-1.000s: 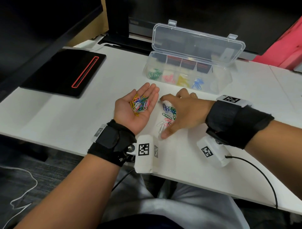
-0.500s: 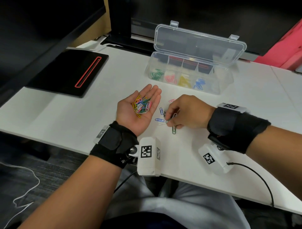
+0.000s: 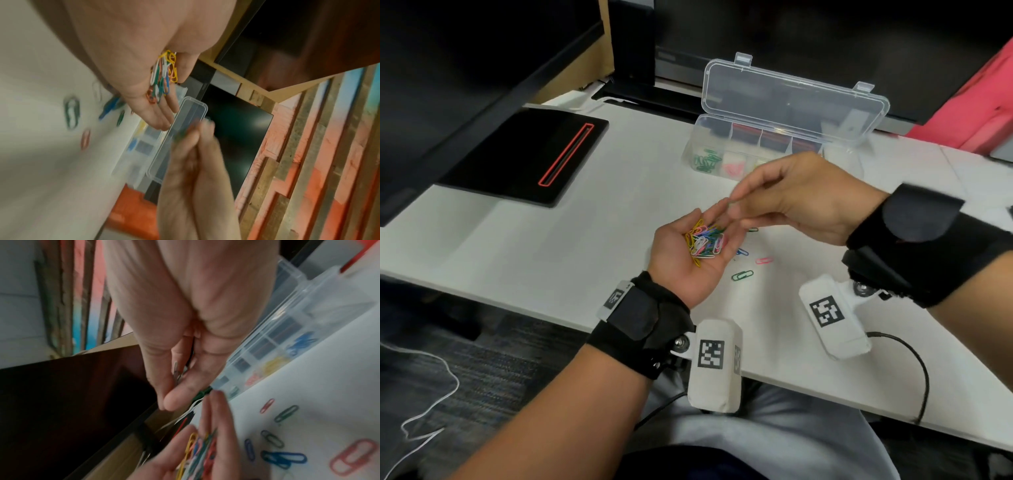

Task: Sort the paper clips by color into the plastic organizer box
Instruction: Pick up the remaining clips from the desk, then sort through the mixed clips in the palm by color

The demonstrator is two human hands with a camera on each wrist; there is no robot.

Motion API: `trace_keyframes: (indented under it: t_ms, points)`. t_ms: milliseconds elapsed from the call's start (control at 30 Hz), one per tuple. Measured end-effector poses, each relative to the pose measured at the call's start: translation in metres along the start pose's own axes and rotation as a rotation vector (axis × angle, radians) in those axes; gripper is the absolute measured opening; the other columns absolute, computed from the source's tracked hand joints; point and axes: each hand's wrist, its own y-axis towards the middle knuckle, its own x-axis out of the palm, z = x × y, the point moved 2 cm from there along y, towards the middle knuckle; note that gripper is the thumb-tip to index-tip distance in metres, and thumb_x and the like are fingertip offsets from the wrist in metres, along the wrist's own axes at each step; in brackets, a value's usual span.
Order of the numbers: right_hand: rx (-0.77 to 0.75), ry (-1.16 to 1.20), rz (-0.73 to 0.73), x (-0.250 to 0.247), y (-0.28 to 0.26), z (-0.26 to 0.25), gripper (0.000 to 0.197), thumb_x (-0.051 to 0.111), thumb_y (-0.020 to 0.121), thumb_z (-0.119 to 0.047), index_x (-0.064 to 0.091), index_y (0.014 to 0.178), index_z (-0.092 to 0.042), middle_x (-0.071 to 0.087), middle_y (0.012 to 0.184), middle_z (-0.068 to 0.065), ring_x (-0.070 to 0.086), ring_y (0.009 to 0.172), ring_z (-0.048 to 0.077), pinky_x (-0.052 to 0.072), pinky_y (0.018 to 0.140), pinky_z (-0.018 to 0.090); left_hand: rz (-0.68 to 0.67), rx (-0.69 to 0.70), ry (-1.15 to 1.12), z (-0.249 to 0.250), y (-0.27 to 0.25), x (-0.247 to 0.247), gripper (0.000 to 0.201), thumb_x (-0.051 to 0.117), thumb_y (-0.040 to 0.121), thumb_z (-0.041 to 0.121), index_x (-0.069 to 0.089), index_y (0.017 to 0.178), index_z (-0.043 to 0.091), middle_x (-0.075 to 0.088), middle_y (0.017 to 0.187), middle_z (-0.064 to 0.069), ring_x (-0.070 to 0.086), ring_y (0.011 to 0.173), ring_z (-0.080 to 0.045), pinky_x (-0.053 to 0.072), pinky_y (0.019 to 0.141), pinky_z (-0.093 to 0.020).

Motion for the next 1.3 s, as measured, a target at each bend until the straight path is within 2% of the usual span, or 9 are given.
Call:
trace_keyframes:
  t_ms: [167,300,433,533,667,833,1033,1200,1300]
  points:
    - [-0.077,-0.343,-0.034,0.021,0.002,-0.004,0.023,0.084,0.069,-0.003,0.075,0.09,-0.007,0.075,0.082,0.011,0.071,0.071,0.019,0.061,0.073,0.029,-0.025,-0.022,-0.016,-0.012,0.002,0.006,0.034,0.033,0.101,0.011,0.063,0.104,-0.004,0.068,0.101,-0.021,0.063,0.097,-0.031,0.056,0.084,-0.047]
    - [-0.169,-0.348,0.082,0.004,0.003,-0.01,0.022,0.081,0.075,-0.015,0.074,0.096,-0.014,0.074,0.086,-0.001,0.07,0.076,0.015,0.06,0.076,0.035,-0.007,-0.013,-0.1,0.006,0.004,-0.001,0.035,0.037,0.1,0.015,0.06,0.109,-0.01,0.065,0.109,-0.023,0.064,0.098,-0.036,0.056,0.084,-0.045]
    - [0.005,-1.085,-0.132,-0.017,0.01,0.023,0.094,0.087,0.053,-0.055,0.041,0.136,-0.047,0.041,0.144,-0.001,0.043,0.13,0.021,0.039,0.108,0.036,0.013,0.07,-0.094,0.033,0.006,-0.007,0.038,0.037,0.101,0.016,0.063,0.109,-0.01,0.068,0.108,-0.025,0.065,0.101,-0.036,0.051,0.091,-0.043]
    - [0.162,-1.134,-0.27,-0.013,0.011,0.052,0.123,0.088,0.046,-0.059,0.011,0.142,-0.059,0.009,0.157,-0.001,0.013,0.143,0.03,0.02,0.117,0.044,0.013,0.097,-0.083,0.042,0.006,-0.009,0.037,0.037,0.102,0.016,0.063,0.111,-0.009,0.068,0.11,-0.024,0.065,0.103,-0.035,0.052,0.093,-0.044]
    - [-0.028,-1.111,-0.259,0.004,0.026,0.046,0.095,0.086,0.057,-0.053,0.038,0.139,-0.05,0.038,0.135,-0.001,0.036,0.123,0.022,0.029,0.109,0.03,0.019,0.097,-0.064,0.041,0.006,-0.01,0.037,0.036,0.102,0.017,0.062,0.11,-0.009,0.068,0.108,-0.024,0.064,0.103,-0.034,0.049,0.094,-0.041]
    - [-0.144,-1.03,-0.18,0.013,0.036,0.039,0.033,0.081,0.075,-0.025,0.074,0.107,-0.03,0.071,0.098,-0.004,0.061,0.086,0.01,0.045,0.077,0.019,0.027,0.095,-0.04,0.041,0.006,-0.009,0.037,0.036,0.102,0.017,0.062,0.11,-0.007,0.069,0.105,-0.023,0.065,0.101,-0.033,0.05,0.094,-0.04]
    - [-0.078,-0.988,-0.116,-0.001,0.034,0.042,0.017,0.074,0.077,-0.01,0.075,0.079,-0.027,0.064,0.055,-0.024,0.059,0.056,-0.006,0.04,0.058,-0.001,0.026,0.094,-0.029,0.04,0.007,-0.011,0.037,0.036,0.102,0.017,0.062,0.109,-0.007,0.069,0.105,-0.023,0.065,0.101,-0.033,0.05,0.093,-0.04]
    - [0.158,-0.504,-0.037,-0.023,0.026,0.049,0.014,0.075,0.075,0.004,0.075,0.076,-0.01,0.074,0.07,0.006,0.072,0.061,0.018,0.057,0.062,0.019,0.019,0.069,-0.007,0.032,0.005,-0.01,0.037,0.037,0.102,0.017,0.064,0.107,-0.008,0.069,0.105,-0.023,0.065,0.102,-0.033,0.05,0.092,-0.04]
    - [0.174,-0.159,0.084,-0.03,0.019,0.038,0.012,0.073,0.076,0.009,0.073,0.081,-0.002,0.072,0.072,0.009,0.071,0.065,0.017,0.056,0.06,0.018,0.026,0.033,0.006,0.024,0.005,-0.009,0.038,0.036,0.101,0.017,0.064,0.107,-0.008,0.068,0.108,-0.024,0.063,0.105,-0.034,0.05,0.09,-0.041]
